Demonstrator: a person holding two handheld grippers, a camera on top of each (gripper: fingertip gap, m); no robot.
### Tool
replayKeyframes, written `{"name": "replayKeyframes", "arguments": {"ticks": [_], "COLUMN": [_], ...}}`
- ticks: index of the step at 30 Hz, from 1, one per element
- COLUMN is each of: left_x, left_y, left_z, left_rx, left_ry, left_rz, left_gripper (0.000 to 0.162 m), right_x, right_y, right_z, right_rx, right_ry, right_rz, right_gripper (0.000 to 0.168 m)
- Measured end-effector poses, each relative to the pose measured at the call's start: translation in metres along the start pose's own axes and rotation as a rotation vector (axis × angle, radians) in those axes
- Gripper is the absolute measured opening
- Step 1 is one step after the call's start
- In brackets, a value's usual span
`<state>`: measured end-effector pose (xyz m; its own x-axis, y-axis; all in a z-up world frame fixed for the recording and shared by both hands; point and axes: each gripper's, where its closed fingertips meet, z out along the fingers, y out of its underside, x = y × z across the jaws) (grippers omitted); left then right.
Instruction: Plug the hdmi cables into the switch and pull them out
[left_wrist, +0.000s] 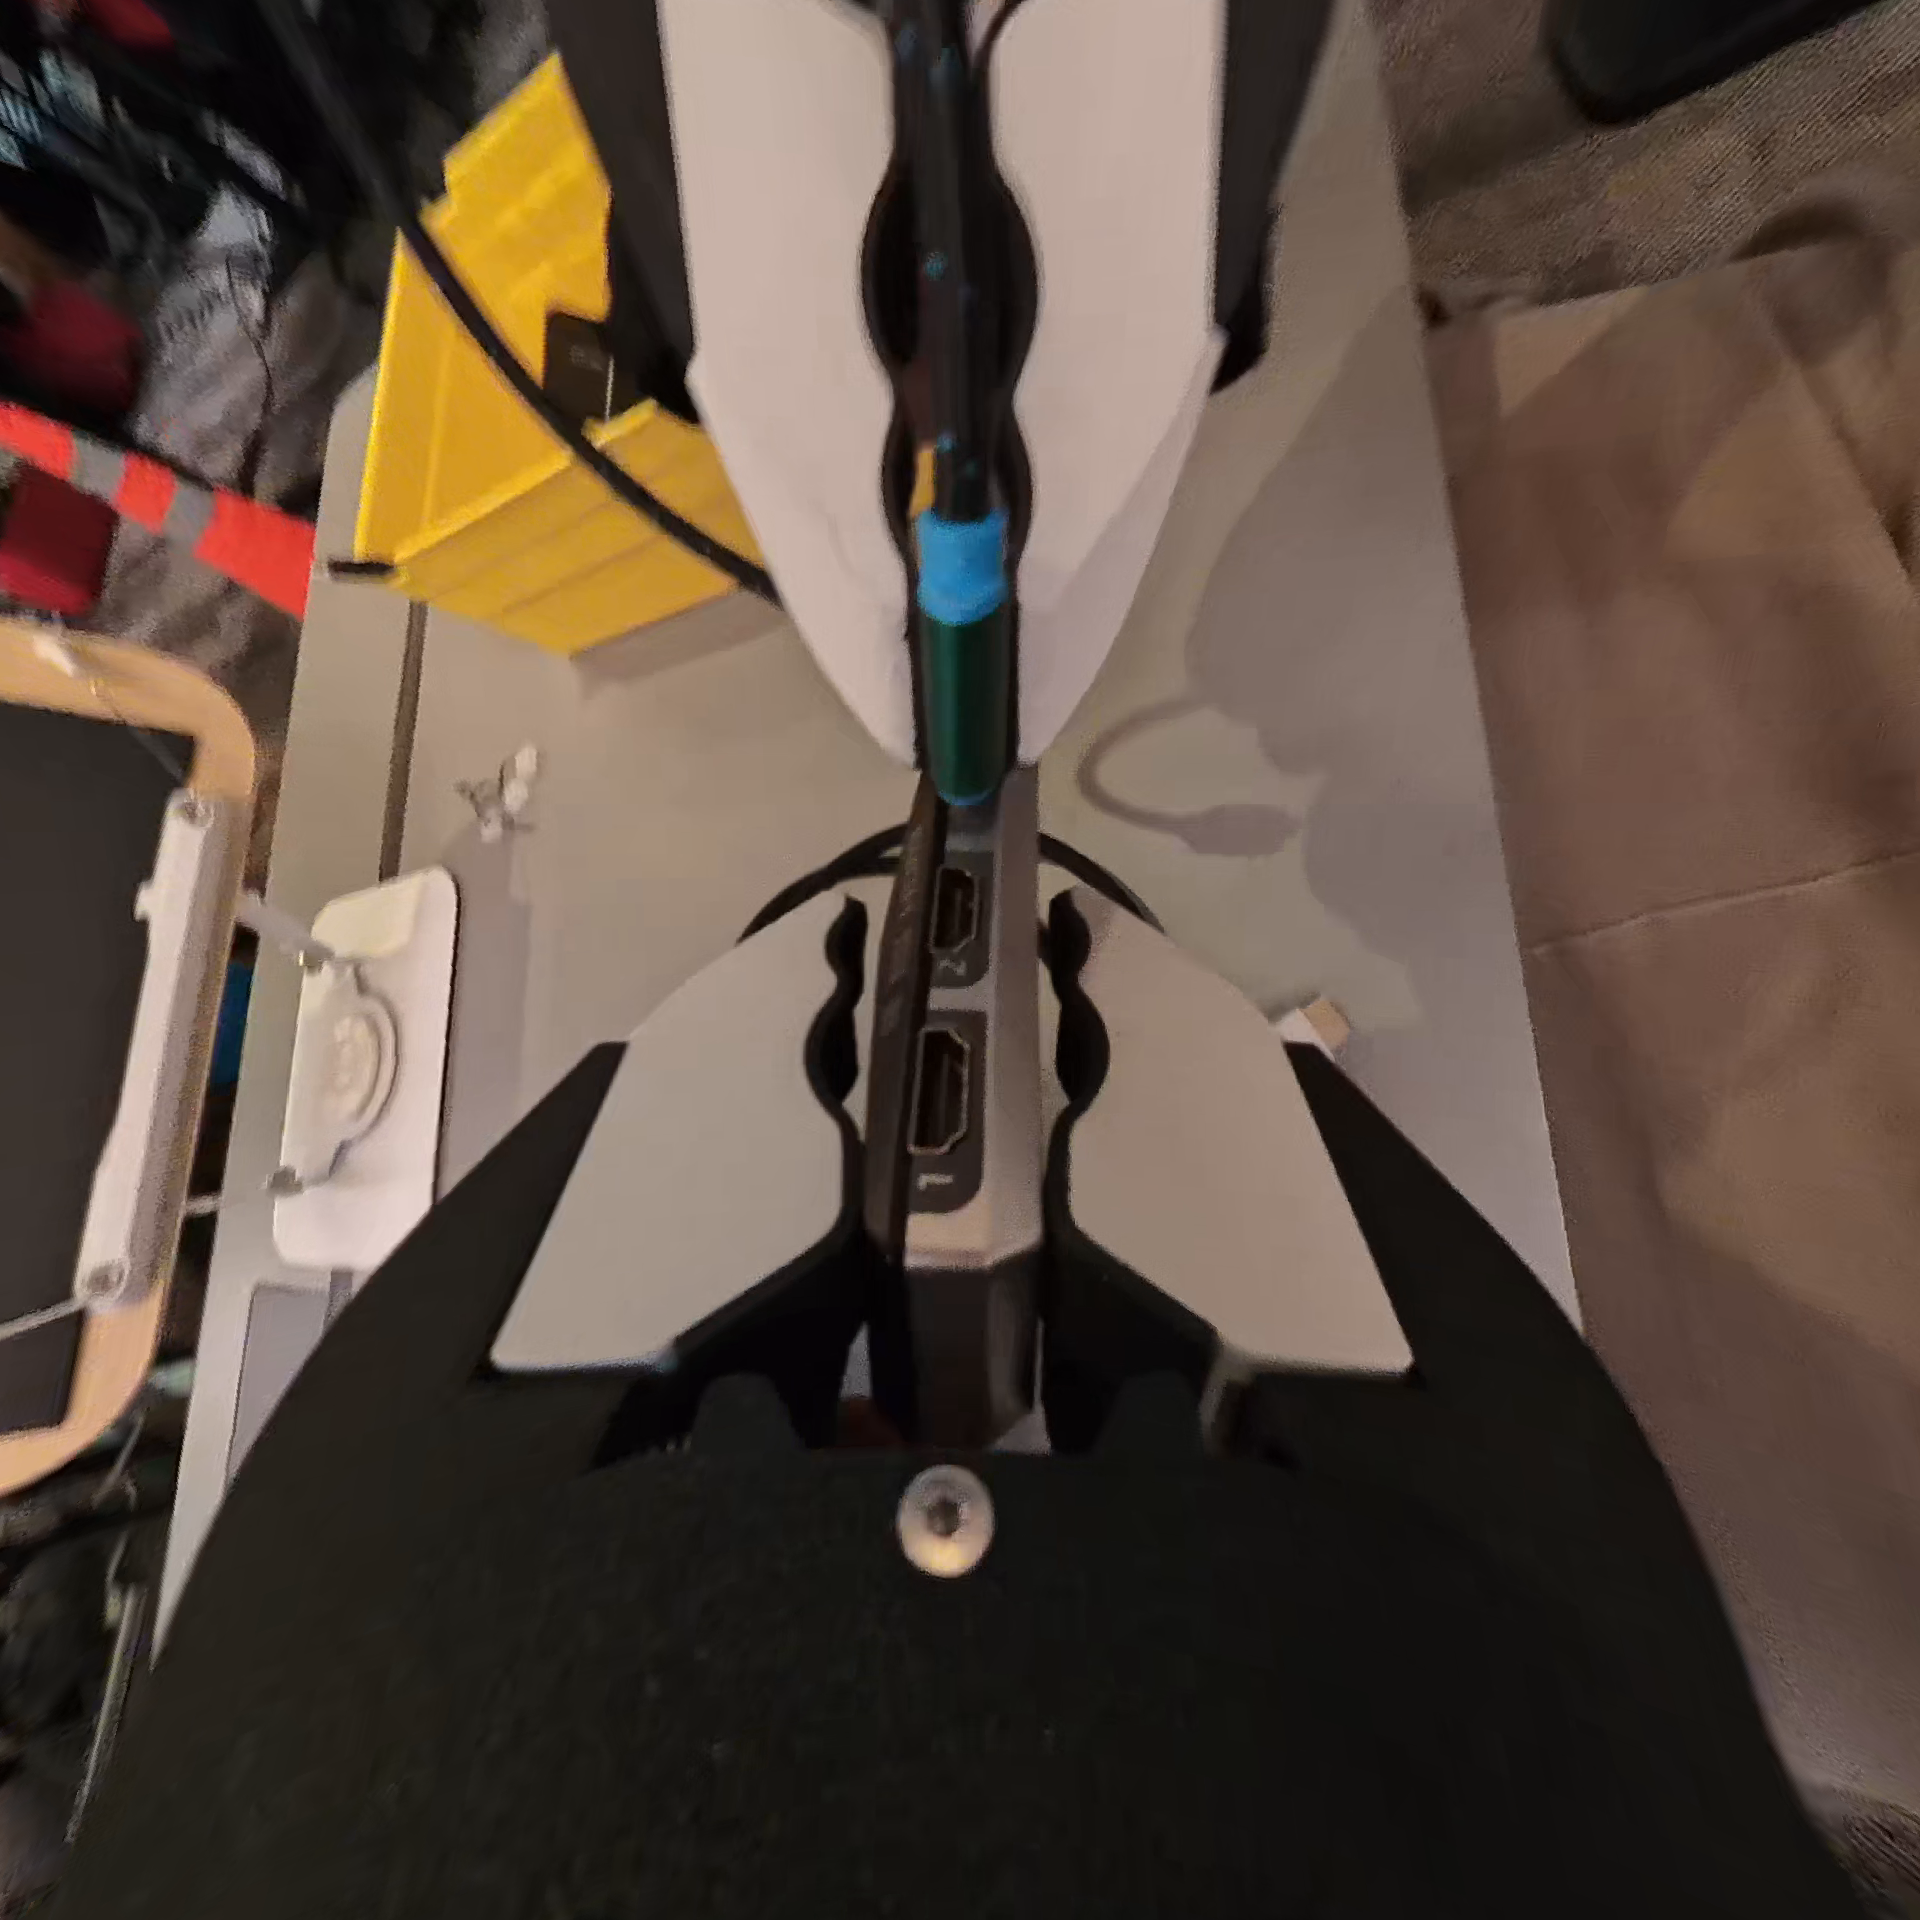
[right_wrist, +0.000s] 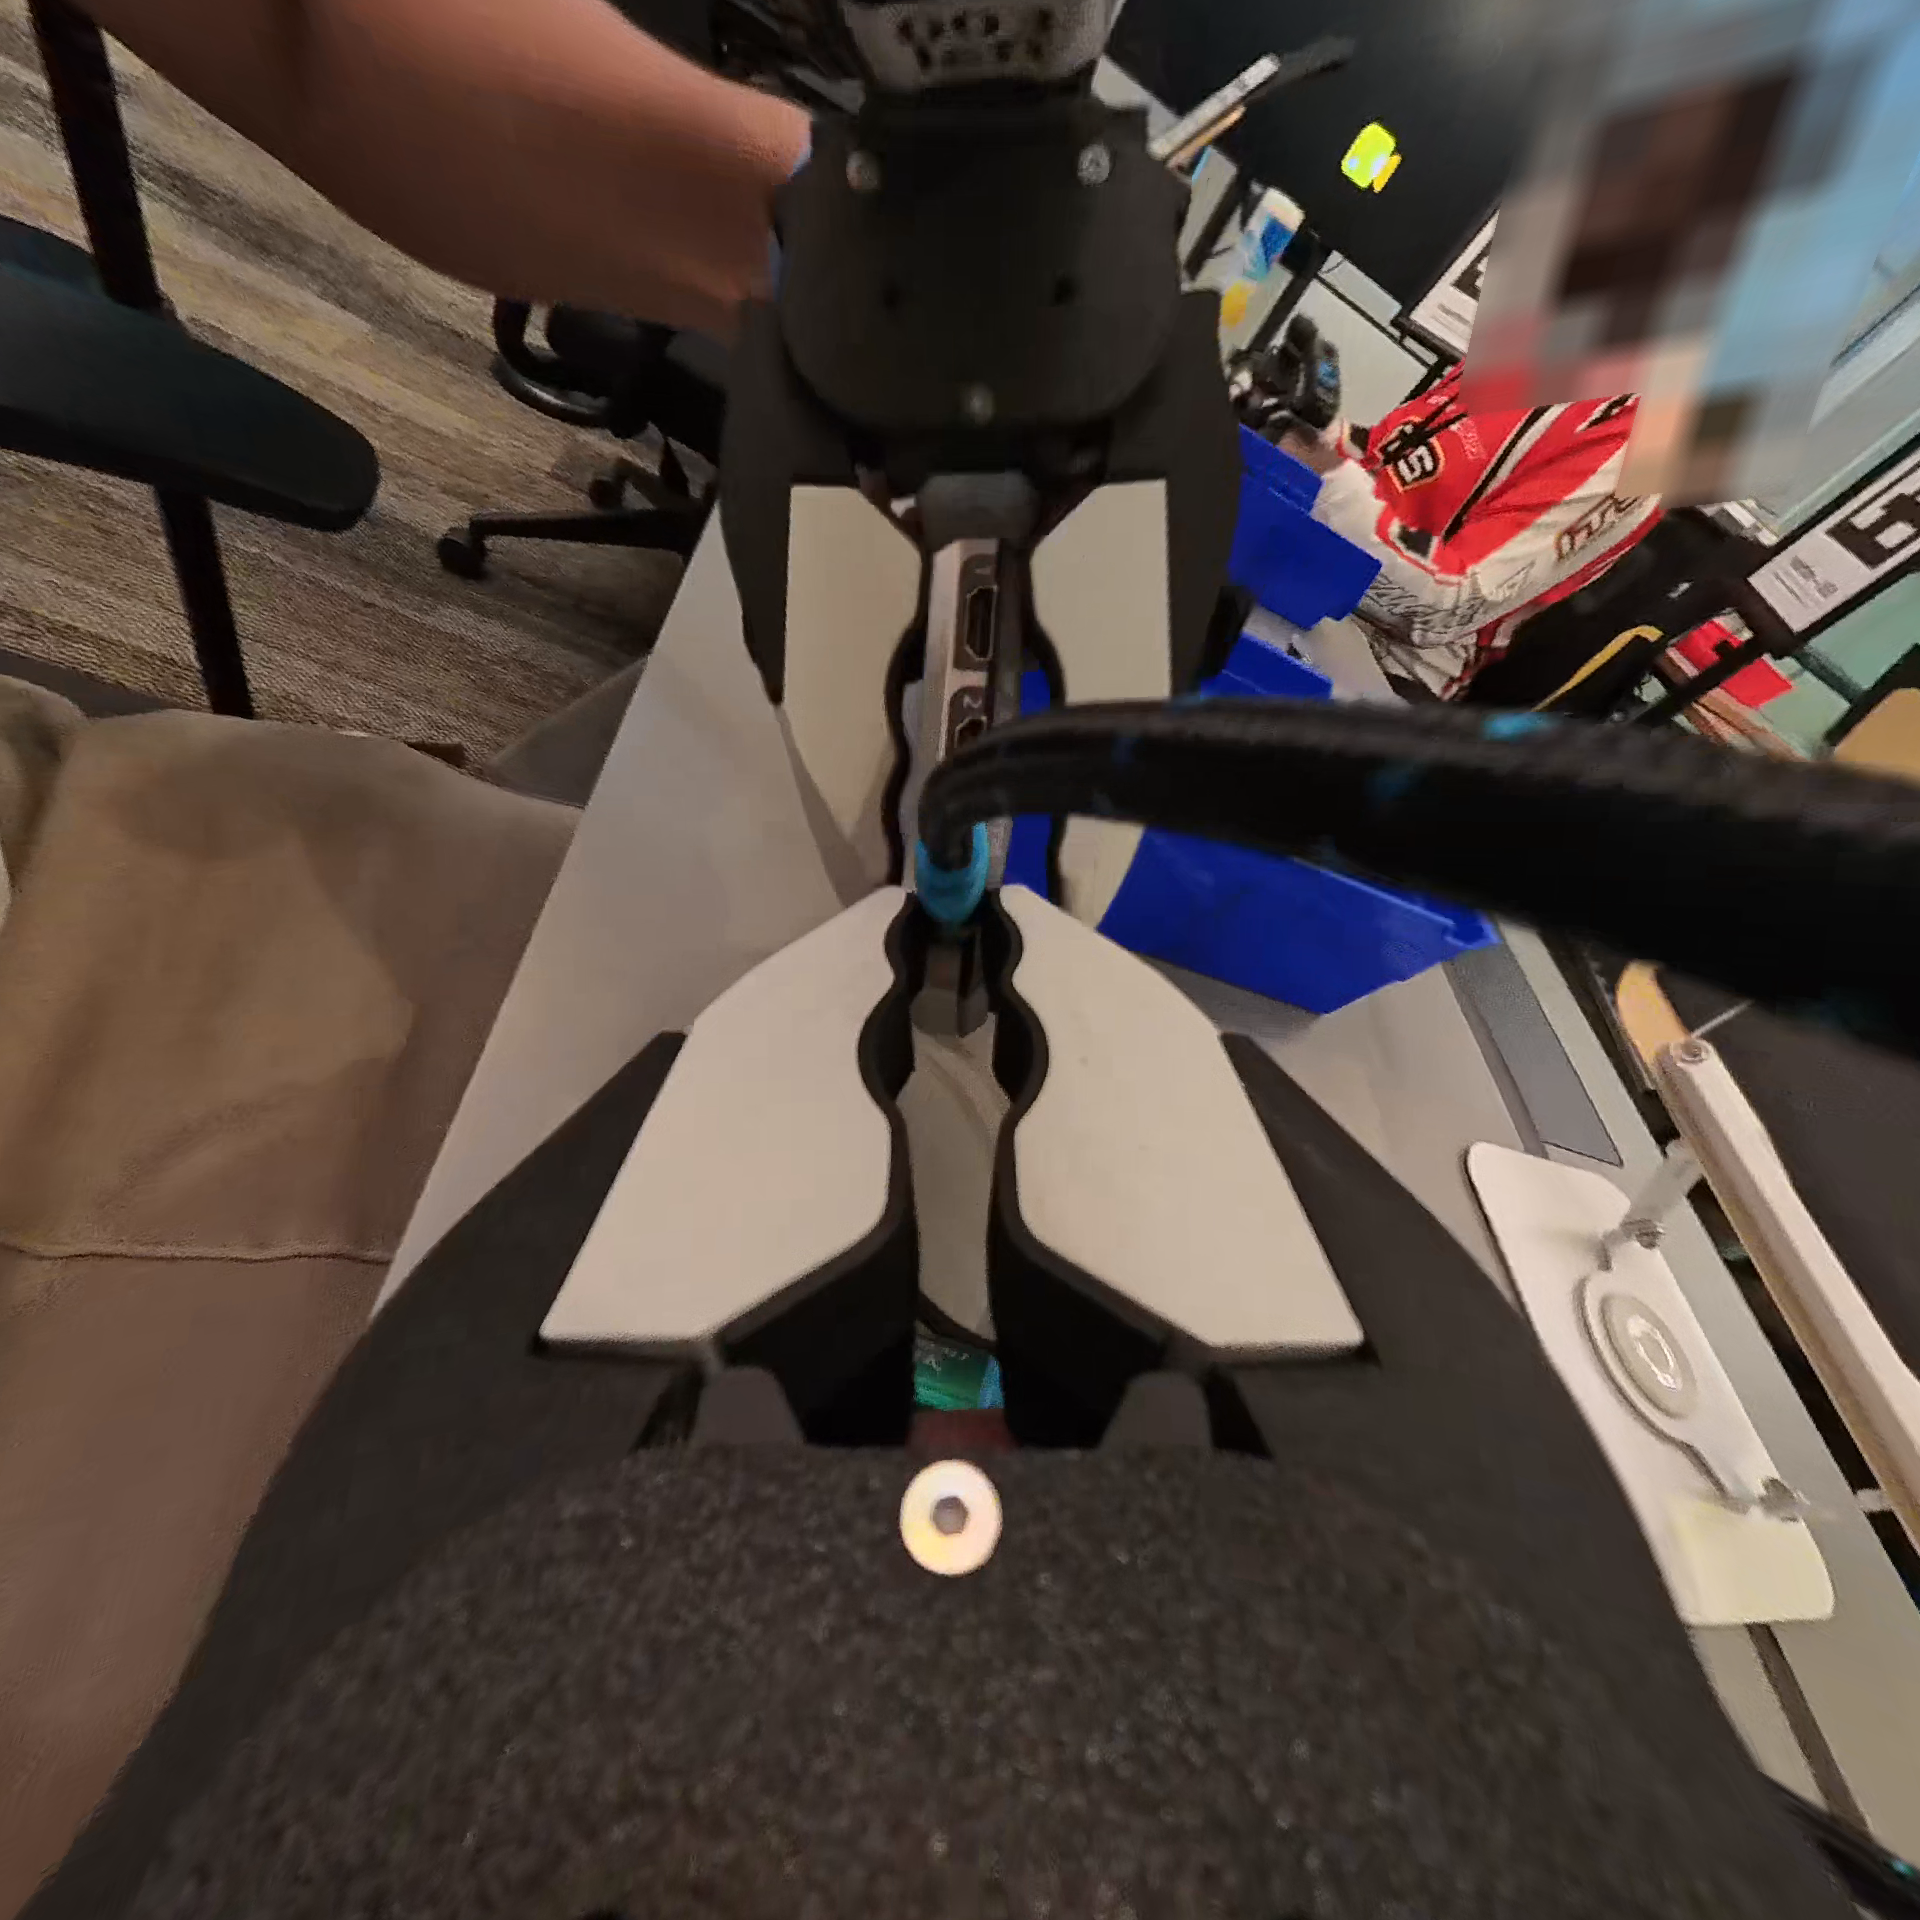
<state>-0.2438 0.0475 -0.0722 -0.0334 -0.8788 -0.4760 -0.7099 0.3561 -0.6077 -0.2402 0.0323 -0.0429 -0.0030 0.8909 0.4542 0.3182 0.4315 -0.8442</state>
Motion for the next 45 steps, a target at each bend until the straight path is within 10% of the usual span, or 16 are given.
{"name": "replayKeyframes", "arguments": {"ticks": [15, 22, 26, 45], "left_x": [-0.033, -0.026, -0.027, -0.007], "left_y": [0.027, 0.026, 0.03, 0.04], "left_z": [0.025, 0.034, 0.034, 0.049], "left_rx": [-0.149, -0.153, -0.176, -0.188], "left_ry": [-0.667, -0.694, -0.706, -0.632], "left_rz": [0.024, 0.02, 0.018, 0.061], "left_gripper": [0.034, 0.034, 0.034, 0.023], "right_x": [0.008, 0.015, 0.013, 0.01], "right_y": [0.046, 0.065, 0.058, 0.093], "right_z": [0.001, 0.0, -0.001, 0.0], "right_rx": [0.049, 0.069, 0.047, -0.03], "right_ry": [0.349, 0.506, 0.49, 0.391], "right_rz": [0.784, 0.883, 0.821, 0.949], "right_gripper": [0.034, 0.005, 0.03, 0.021]}}
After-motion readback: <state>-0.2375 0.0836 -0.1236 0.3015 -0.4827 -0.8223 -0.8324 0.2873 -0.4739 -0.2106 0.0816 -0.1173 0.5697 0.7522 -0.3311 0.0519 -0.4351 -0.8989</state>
